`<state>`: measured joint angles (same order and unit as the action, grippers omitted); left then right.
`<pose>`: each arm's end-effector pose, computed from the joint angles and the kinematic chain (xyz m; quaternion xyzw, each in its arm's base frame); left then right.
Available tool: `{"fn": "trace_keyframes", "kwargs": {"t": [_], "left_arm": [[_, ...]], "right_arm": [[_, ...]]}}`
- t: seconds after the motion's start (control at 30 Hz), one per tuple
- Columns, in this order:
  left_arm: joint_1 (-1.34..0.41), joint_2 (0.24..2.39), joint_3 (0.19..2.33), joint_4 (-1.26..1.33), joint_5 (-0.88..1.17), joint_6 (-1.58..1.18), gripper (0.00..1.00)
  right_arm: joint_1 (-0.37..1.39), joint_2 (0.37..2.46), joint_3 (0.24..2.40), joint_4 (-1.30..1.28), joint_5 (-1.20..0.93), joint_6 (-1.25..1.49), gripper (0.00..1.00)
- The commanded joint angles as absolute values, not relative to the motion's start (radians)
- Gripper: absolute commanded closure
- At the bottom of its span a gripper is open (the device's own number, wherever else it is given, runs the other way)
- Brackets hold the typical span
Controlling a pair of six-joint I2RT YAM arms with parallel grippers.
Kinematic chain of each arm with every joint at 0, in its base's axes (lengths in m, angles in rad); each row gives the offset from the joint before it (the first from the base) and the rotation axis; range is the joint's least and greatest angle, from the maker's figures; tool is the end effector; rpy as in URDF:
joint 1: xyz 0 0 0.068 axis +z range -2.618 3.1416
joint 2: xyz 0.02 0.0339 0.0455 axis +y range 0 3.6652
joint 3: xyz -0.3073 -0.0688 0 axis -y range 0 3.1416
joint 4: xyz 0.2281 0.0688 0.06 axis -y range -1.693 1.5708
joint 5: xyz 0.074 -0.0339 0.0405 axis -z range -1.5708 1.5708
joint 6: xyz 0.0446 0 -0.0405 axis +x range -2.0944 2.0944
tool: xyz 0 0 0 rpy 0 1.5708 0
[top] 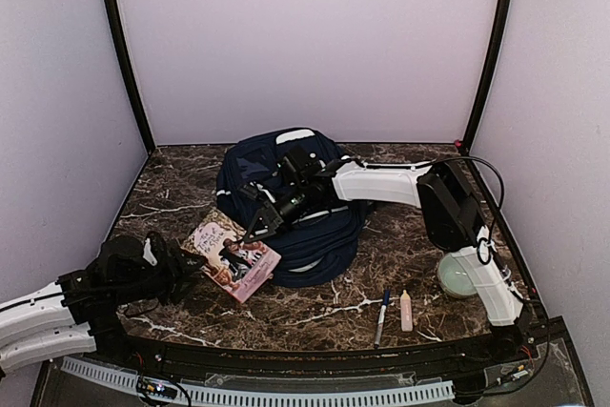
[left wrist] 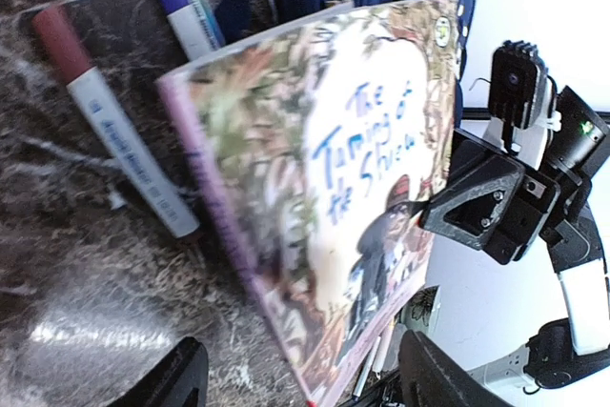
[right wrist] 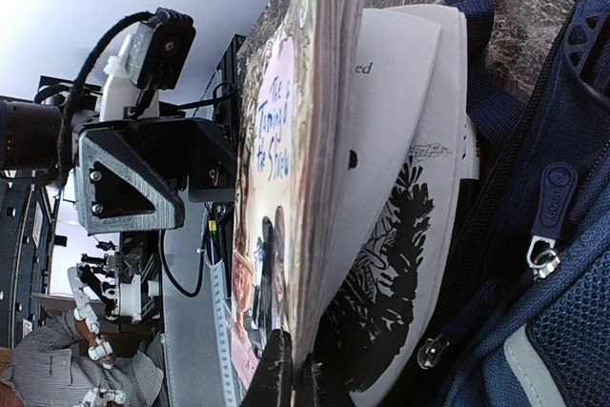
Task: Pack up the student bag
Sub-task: Pass from the right arm to the left
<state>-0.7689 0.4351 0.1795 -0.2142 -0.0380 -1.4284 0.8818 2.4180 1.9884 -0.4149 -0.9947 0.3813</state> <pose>0.0608 -0.0564 0.1897 -0.2853 0.8030 -0.4584 0.2523 0.3195 0.4467 0.2030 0.3676 -0.7540 -0.5443 0.0113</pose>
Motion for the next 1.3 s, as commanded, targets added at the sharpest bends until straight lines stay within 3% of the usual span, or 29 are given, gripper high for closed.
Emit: {"fn": "trace_keyframes", "kwargs": {"t": [0.0, 0.37, 0.5, 0.57, 0.7, 0.87, 1.0, 1.27], "left_arm": [[-0.773, 0.574, 0.170, 0.085, -0.003, -1.275, 0.29], [-0.773, 0.791, 0.109, 0.352, -0.020, -1.312, 0.31], [-0.773, 0.810, 0.099, 0.457, -0.032, -1.287, 0.39], [-0.773, 0.804, 0.126, 0.416, -0.034, -1.251, 0.48], [-0.773, 0.750, 0.177, 0.264, -0.050, -1.236, 0.68], [-0.773, 0.629, 0.226, 0.094, -0.081, -1.224, 0.85], [-0.773, 0.594, 0.325, -0.024, -0.099, -1.156, 0.92], [-0.772, 0.826, 0.611, -0.079, 0.029, -0.862, 0.99]], "right_arm": [[0.874, 2.387, 1.966, -0.396, -0.999, 0.387, 1.00], [0.874, 2.390, 1.946, -0.370, -1.014, 0.412, 1.00], [0.875, 2.393, 1.938, -0.361, -1.014, 0.420, 1.00], [0.876, 2.395, 1.933, -0.357, -1.014, 0.423, 0.99], [0.876, 2.380, 1.917, -0.358, -1.014, 0.419, 0.86], [0.873, 2.334, 1.918, -0.418, -0.985, 0.359, 0.68], [0.865, 2.269, 1.945, -0.527, -0.895, 0.223, 0.52], [0.757, 2.116, 1.907, -0.584, -0.894, 0.089, 0.44]]}}
